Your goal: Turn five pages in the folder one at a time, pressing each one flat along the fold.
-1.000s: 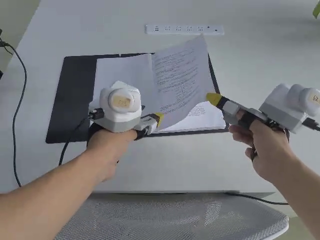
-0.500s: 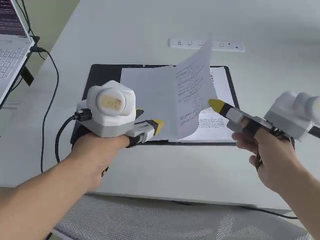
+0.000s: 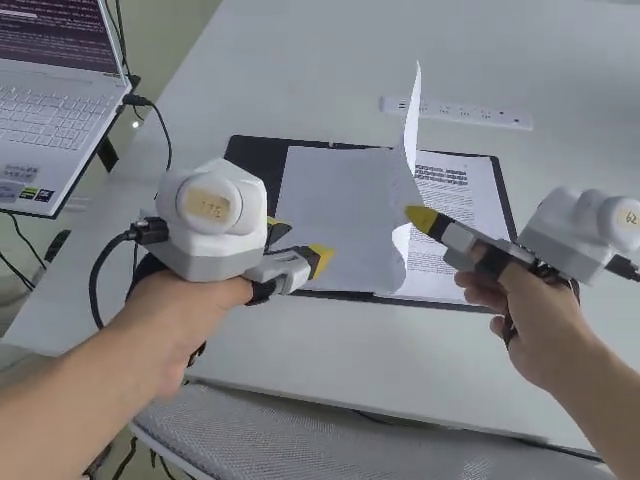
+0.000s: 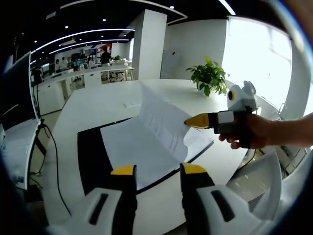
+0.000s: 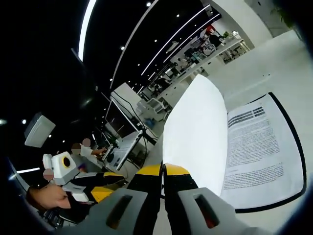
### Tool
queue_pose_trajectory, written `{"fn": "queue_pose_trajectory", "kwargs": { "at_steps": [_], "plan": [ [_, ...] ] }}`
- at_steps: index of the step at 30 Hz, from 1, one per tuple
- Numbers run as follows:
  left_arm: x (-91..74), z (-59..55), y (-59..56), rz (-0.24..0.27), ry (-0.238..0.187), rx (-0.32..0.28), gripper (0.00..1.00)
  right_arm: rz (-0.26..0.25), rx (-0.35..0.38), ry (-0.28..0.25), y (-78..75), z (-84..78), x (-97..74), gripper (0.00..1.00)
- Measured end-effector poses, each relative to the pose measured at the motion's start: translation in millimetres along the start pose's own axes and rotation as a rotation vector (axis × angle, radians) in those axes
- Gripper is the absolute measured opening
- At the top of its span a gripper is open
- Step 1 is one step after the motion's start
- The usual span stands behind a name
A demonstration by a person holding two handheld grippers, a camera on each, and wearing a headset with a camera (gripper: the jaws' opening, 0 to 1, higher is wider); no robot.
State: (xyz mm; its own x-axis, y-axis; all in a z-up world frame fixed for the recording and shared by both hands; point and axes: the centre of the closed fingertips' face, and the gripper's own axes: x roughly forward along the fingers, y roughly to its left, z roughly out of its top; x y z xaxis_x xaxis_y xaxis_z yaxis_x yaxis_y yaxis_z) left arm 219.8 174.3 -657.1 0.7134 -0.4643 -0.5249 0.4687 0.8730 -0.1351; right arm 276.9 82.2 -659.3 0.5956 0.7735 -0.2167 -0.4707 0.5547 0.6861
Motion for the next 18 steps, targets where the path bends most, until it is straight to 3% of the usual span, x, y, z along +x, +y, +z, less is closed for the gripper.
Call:
{"fn": "queue_pose_trajectory", "kwargs": {
  "at_steps": [12,18],
  "plan": [
    [-35.8,-16.6,37.7,0.063,0.004,-0.052,0.35,0.011,-0.022,0.129,18.6,-43.9,49.9,0.00],
    [-49.2,-25.1,51.1,0.086,0.009,-0.073,0.36,0.014,-0.024,0.173,25.0,-62.3,69.5,0.00]
  ]
}}
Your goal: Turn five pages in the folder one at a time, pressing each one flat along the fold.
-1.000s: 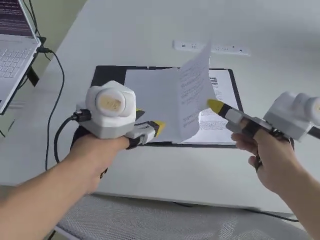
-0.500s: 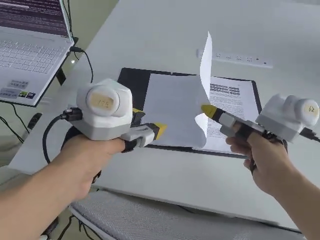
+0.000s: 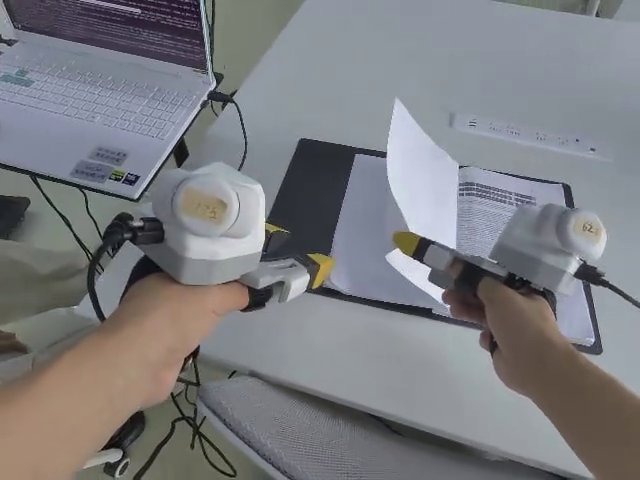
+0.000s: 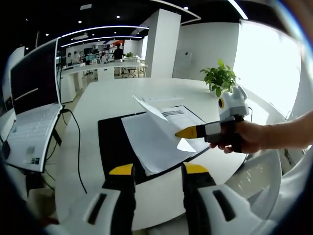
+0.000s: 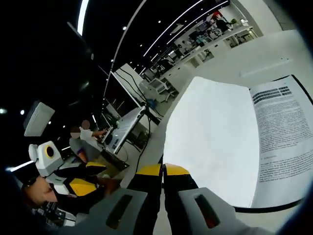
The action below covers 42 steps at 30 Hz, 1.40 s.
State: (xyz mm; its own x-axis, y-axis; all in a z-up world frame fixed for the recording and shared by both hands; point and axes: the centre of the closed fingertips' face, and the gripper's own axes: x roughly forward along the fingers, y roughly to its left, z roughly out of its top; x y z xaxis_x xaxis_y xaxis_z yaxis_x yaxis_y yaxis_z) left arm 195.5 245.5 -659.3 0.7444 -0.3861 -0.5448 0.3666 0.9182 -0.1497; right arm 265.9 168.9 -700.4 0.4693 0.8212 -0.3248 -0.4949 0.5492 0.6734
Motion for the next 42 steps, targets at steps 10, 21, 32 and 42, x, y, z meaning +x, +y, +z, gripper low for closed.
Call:
{"fn": "queue_pose_trajectory", "kwargs": {
  "at_steps": [10,21,32,42],
  "plan": [
    [-12.6,-20.1,14.7,0.024,0.023,-0.035,0.36,-0.027,0.005,0.113,0.1,-37.8,30.2,0.00],
    [-15.7,-35.1,22.7,0.031,0.037,-0.067,0.36,-0.085,0.008,0.203,-33.5,-63.5,60.8,0.00],
    [-8.0,-43.3,27.5,0.033,0.048,-0.086,0.36,-0.116,0.028,0.243,-61.2,-79.1,74.1,0.00],
    [-5.6,-45.1,24.7,0.031,0.061,-0.091,0.36,-0.087,0.060,0.247,-56.7,-82.5,73.5,0.04]
  ]
}}
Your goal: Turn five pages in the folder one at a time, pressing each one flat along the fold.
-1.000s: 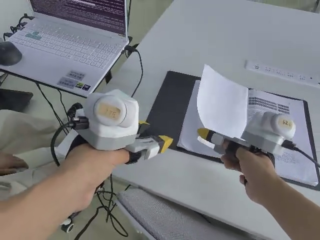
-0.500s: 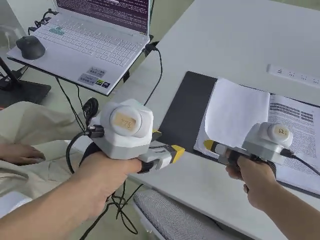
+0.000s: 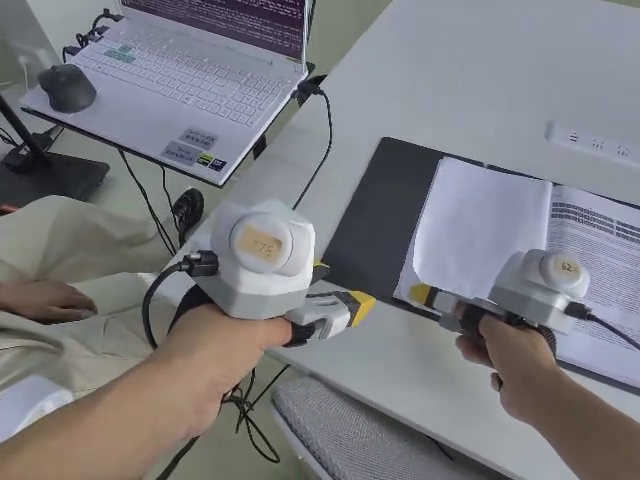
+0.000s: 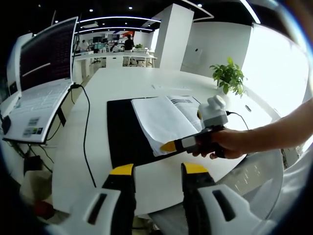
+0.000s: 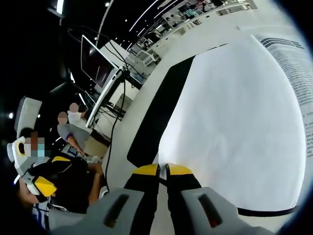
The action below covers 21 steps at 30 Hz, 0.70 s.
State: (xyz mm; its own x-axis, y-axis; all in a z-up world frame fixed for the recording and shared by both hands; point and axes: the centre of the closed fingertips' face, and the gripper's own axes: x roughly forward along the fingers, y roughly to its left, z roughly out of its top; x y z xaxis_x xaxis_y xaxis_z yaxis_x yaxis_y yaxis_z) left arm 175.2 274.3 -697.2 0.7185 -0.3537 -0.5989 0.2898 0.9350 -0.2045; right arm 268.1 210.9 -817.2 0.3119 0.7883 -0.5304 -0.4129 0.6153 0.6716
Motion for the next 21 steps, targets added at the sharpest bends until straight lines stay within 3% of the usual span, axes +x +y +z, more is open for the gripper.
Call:
{"fn": "queue_pose_trajectory", "kwargs": {
  "at_steps": [5,11,14,15,21],
  "plan": [
    [12.3,0.4,0.9,-0.010,0.005,-0.004,0.35,0.048,0.019,0.008,8.4,-4.6,-3.4,0.06],
    [35.6,3.7,-5.0,-0.035,-0.002,0.008,0.33,0.133,0.063,-0.070,19.8,9.1,-22.6,0.07],
    [50.7,3.6,-10.1,-0.055,-0.002,0.018,0.32,0.149,0.084,-0.094,20.2,16.8,-33.0,0.10],
    [55.4,3.8,-11.5,-0.062,-0.003,0.017,0.30,0.161,0.088,-0.128,19.3,25.5,-40.4,0.10],
    [93.6,5.9,-22.3,-0.091,-0.011,0.026,0.27,0.137,0.107,-0.187,11.4,43.1,-67.6,0.09]
  ]
}}
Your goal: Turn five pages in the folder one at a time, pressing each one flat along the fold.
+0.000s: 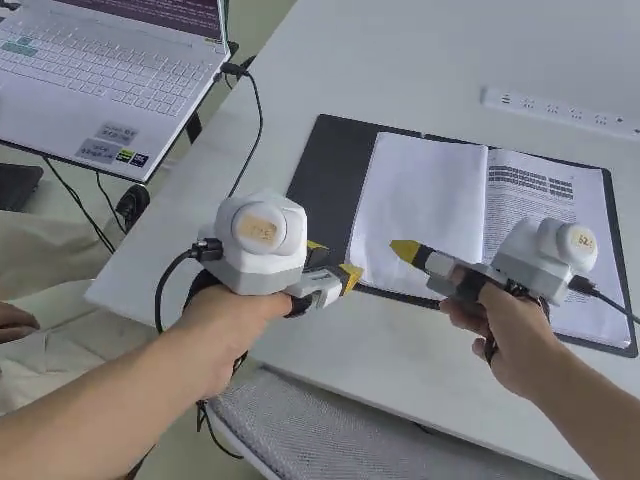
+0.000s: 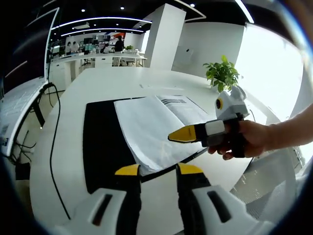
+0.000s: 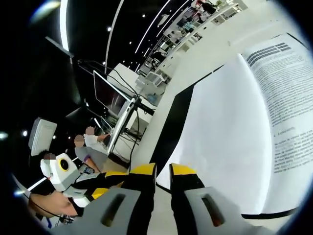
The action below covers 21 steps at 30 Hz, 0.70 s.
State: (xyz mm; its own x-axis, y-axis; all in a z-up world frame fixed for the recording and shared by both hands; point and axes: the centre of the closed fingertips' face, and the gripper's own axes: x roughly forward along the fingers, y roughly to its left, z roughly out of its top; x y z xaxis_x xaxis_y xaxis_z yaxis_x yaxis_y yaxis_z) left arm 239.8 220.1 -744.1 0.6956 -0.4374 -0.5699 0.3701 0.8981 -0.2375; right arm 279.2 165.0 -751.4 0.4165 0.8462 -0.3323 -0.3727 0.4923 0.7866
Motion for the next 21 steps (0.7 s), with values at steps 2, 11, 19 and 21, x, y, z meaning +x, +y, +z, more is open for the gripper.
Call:
{"fn": "queue_pose_trajectory", "kwargs": {
  "at_steps": [2,11,19,21],
  "plan": [
    [11.6,-0.5,-1.6,-0.001,-0.001,0.007,0.26,-0.002,0.003,-0.012,-3.6,5.8,-5.1,0.08],
    [44.3,-6.4,-8.0,-0.003,0.019,0.010,0.17,-0.012,0.048,-0.064,-20.4,26.3,-24.2,0.10],
    [59.6,-20.8,0.8,0.045,0.029,-0.040,0.02,0.029,0.144,-0.064,-37.2,35.8,-26.2,0.02],
    [62.5,-23.5,2.0,0.054,0.033,-0.049,0.01,0.037,0.187,-0.070,-40.9,38.8,-25.6,0.03]
  ]
}}
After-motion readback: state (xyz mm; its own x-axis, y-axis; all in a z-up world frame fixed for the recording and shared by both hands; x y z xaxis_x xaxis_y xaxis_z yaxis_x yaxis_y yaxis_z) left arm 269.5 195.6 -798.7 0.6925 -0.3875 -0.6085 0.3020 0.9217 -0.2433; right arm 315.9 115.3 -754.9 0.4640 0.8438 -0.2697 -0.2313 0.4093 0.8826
